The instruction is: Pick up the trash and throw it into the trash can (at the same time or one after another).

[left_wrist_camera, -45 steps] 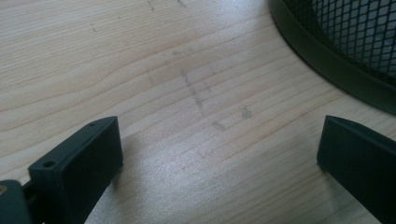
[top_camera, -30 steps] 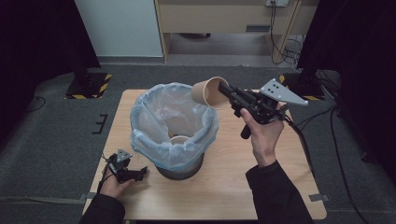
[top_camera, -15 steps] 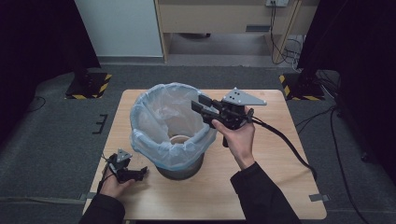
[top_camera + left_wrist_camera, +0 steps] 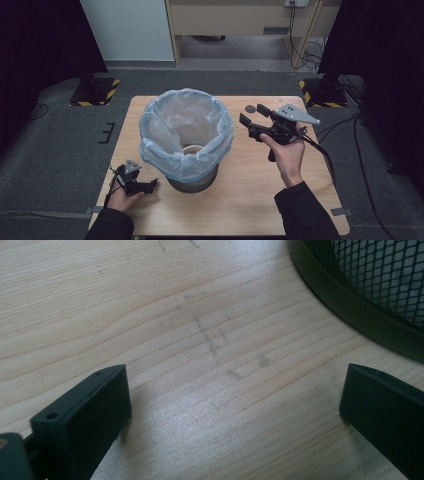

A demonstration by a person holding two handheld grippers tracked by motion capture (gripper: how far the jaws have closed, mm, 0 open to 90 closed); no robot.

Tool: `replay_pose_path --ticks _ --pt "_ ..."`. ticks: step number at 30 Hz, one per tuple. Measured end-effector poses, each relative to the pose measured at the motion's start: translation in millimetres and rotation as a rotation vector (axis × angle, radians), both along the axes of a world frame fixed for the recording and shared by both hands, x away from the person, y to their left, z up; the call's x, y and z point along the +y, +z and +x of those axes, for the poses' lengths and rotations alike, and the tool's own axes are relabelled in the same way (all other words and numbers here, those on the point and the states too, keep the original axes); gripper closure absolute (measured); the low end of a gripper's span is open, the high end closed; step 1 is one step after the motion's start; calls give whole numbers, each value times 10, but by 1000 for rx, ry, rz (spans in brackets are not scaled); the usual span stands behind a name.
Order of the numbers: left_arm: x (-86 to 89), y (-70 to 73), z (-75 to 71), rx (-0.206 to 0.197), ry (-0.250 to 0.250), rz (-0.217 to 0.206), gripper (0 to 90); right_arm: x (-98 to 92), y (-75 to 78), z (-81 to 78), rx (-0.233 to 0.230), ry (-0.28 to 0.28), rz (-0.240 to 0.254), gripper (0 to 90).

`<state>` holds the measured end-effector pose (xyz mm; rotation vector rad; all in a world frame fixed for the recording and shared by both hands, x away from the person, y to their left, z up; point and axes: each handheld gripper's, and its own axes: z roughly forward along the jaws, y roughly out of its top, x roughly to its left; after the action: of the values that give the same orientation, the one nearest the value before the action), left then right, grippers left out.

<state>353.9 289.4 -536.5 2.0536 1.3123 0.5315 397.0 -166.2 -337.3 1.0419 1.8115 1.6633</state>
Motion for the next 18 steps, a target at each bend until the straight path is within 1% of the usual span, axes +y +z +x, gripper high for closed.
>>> replay_pose_path --ticks 5,7,8,11,14,15,16,17,18 --pt "0 0 0 0 0 0 0 -285 -471 31 113 -43 -56 256" --pt "0 0 0 0 0 0 0 -397 -717 32 170 -53 -111 252" --pt "0 0 0 0 0 0 0 -432 -803 31 195 -52 -136 252" --pt "0 0 0 0 0 0 0 -559 -1180 5 288 -54 -208 249" --pt "0 0 0 0 0 0 0 -659 -1455 -25 339 -60 -254 248" --pt "0 0 0 0 0 0 0 -713 -1547 -22 372 -57 -284 246" --pt "0 0 0 0 0 0 0 -735 -1574 -19 384 -57 -296 241" --pt "0 0 0 0 0 0 0 -796 -1631 -9 399 -64 -320 232" --pt "0 0 0 0 0 0 0 -850 -1664 -8 405 -78 -333 228"
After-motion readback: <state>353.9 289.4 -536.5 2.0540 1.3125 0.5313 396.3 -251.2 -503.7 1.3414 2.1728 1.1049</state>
